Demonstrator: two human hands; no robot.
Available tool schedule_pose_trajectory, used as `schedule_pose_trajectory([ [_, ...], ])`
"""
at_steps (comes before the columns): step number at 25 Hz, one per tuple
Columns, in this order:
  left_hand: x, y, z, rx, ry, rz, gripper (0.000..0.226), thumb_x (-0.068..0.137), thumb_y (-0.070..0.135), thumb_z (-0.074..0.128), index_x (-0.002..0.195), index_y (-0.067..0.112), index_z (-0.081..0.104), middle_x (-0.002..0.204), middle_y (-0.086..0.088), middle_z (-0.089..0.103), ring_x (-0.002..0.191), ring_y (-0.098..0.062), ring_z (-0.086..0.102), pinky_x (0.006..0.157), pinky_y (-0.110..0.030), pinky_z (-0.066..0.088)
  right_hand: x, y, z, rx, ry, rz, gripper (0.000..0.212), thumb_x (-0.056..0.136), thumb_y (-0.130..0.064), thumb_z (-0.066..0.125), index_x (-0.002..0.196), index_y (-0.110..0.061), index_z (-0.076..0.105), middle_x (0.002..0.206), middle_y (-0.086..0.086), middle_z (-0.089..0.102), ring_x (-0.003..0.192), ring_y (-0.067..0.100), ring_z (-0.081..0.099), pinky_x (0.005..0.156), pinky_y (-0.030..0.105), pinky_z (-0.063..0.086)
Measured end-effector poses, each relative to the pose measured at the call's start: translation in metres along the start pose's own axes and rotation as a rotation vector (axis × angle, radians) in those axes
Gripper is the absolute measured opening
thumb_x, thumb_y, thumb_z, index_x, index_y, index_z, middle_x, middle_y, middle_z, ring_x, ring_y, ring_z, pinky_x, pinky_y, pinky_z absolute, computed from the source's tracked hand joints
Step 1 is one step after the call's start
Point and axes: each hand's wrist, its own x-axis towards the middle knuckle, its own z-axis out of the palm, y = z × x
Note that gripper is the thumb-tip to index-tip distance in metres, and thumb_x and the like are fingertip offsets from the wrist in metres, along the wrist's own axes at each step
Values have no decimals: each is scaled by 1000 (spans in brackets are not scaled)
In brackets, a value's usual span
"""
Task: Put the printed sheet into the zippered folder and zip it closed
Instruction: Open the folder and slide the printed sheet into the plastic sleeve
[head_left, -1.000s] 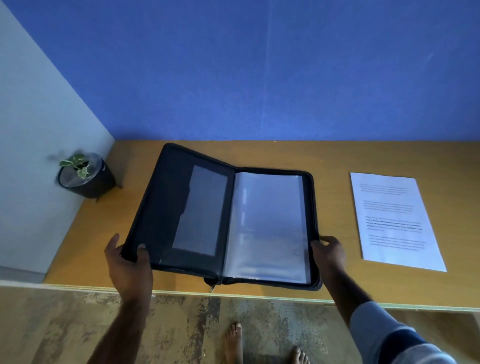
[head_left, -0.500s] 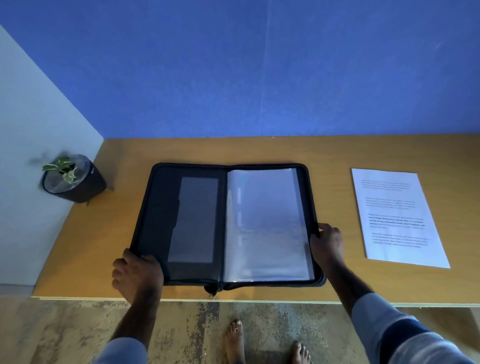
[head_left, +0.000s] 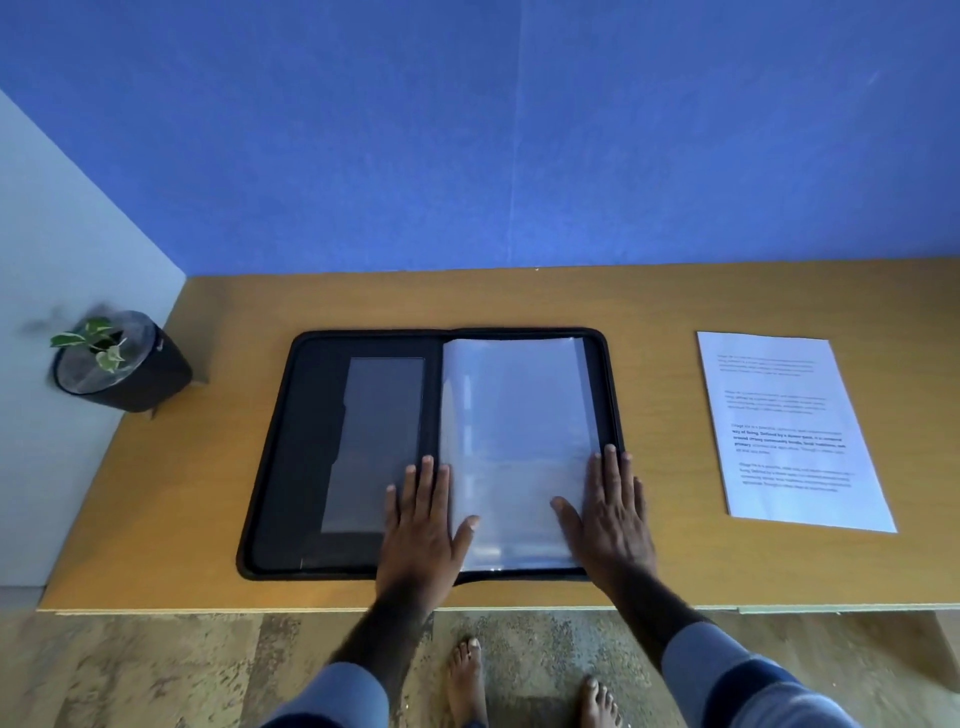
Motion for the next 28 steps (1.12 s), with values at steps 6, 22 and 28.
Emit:
schedule_pose_trajectory([
  [6, -2, 1, 7, 39, 40, 27, 75, 103, 60, 18, 163, 16, 4, 170, -13, 4, 156, -36, 7, 125, -55, 13, -2, 1, -9, 77, -13, -26, 86, 97, -71, 8, 158, -16, -19, 165, 7, -26, 153, 23, -25, 125, 40, -8],
  [22, 95, 299, 12, -142, -154, 461, 85, 98, 50, 52, 163, 27, 2, 170, 2, -8, 158, -25, -4, 127, -43, 6, 97, 303, -165, 213, 216, 154, 47, 92, -21, 62, 138, -10, 59, 151, 7, 51, 134, 27, 53, 107, 35, 44],
  [28, 124, 351, 30, -102, -155, 463, 83, 88, 45, 69, 158, 21, 32, 170, -1, 15, 156, -30, 15, 124, -46, 11, 167, 358, -197, 120, -55, 45, 82, 91, -34, 65, 159, -19, 24, 169, 2, 19, 149, 28, 29, 116, 41, 36],
])
